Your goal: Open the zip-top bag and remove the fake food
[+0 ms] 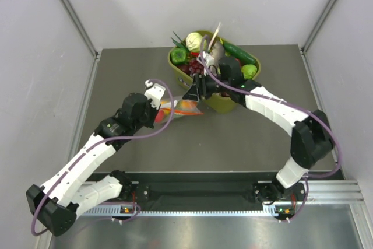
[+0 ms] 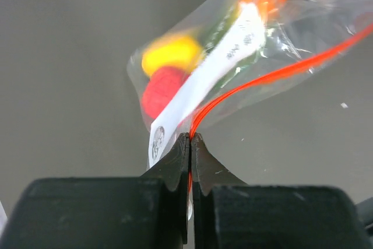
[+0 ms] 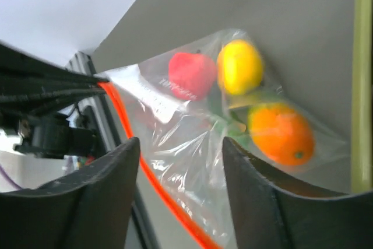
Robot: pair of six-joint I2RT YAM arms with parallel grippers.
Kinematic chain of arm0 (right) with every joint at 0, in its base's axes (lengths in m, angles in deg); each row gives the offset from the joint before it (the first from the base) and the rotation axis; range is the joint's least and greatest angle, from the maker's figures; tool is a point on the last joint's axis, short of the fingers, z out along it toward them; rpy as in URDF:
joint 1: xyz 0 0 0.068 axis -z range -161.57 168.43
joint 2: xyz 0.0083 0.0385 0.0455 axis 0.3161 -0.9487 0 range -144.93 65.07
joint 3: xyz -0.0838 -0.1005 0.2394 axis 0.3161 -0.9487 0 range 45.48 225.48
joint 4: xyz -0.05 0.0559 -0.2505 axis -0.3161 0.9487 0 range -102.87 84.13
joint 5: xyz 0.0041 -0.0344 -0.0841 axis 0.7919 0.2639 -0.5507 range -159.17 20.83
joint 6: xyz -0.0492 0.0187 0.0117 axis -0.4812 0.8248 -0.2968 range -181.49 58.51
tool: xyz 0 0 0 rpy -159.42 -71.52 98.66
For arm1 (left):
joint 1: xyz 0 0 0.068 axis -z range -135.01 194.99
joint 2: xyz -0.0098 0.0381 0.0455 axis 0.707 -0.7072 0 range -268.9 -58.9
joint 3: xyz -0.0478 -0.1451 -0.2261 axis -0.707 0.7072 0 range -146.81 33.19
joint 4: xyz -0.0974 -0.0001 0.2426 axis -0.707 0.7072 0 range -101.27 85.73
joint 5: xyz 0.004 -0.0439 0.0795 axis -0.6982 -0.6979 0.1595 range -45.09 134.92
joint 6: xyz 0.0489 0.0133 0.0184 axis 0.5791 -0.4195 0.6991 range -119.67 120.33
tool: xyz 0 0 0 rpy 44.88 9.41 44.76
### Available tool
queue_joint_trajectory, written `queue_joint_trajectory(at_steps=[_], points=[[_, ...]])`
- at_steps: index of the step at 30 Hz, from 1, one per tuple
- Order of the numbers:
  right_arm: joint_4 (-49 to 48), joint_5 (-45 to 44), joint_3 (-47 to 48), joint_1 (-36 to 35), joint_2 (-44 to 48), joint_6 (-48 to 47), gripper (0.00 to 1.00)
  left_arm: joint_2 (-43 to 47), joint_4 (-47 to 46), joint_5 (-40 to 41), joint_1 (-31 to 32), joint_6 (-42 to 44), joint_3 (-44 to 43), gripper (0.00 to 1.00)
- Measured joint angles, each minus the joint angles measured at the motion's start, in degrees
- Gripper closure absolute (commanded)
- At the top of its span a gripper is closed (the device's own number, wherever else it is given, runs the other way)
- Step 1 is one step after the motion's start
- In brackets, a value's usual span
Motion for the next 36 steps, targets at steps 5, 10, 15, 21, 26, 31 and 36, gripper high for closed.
queue_joint_trajectory(at_steps=[5, 10, 15, 21, 26, 31, 36], points=[[1.3, -2.3, -0.4, -2.0, 7.7, -10.1, 0.38, 0.1, 2.0, -3.8, 0.0, 0.9, -5.3, 1.0], [1.4, -3.1, -0.4, -6.7, 11.3, -20.5, 0.36, -1.3, 4.2, -9.3, 0.0, 1.8, -8.1, 1.0], [2.1, -3.4, -0.4, -9.6, 10.6, -28.9, 0.35, -1.6, 6.5, -13.0, 0.0, 2.5, -8.4, 1.0], [3.6, -1.9, 0.1, -9.9, 7.8, -35.3, 0.35, -0.3, 8.2, -14.9, 0.0, 2.6, -8.5, 1.0], [4.7, -1.7, 0.1, -11.8, 6.2, -38.3, 0.35, 0.7, 9.3, -15.2, 0.0, 2.6, -8.6, 1.0], [4.7, -1.4, 0.2, -14.3, 4.6, -39.2, 0.36, 0.7, 9.5, -15.3, 0.0, 2.6, -8.6, 1.0], [4.7, -1.1, 0.5, -15.2, 2.9, -39.2, 0.73, 0.9, 9.5, -15.6, 0.0, 2.6, -8.6, 1.0]])
